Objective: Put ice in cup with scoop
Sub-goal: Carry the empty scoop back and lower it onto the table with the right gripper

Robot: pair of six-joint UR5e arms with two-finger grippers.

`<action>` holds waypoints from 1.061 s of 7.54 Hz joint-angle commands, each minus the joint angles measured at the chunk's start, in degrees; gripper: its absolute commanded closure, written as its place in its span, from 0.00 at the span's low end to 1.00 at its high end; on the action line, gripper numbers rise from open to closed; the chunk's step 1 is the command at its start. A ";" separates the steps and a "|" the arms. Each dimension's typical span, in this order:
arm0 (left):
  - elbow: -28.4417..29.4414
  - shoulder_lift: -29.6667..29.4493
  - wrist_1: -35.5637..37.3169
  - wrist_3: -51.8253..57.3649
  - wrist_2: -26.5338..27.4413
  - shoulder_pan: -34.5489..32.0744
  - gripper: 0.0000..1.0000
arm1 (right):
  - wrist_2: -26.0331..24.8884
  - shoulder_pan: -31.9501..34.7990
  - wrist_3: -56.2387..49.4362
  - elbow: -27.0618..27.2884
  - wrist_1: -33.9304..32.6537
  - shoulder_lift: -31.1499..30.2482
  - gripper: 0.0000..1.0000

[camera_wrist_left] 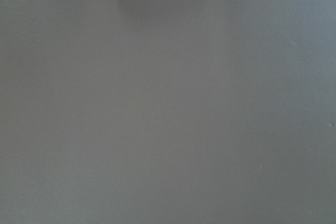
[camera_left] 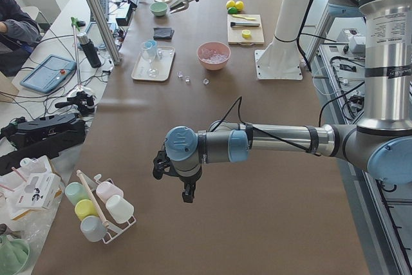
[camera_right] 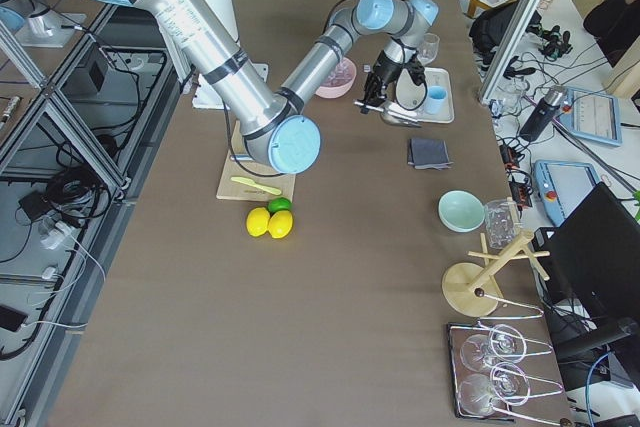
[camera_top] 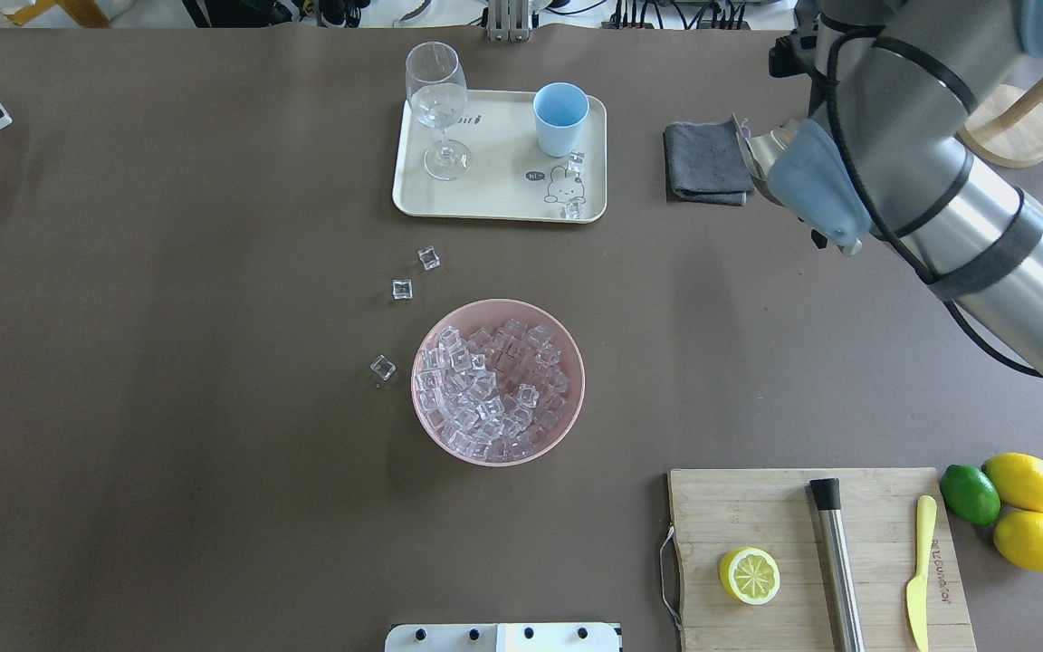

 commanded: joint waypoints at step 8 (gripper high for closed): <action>0.17 -0.02 -0.09 0.00 -0.02 -0.04 0.02 | 1.40 -8.06 15.29 7.39 33.43 -28.59 1.00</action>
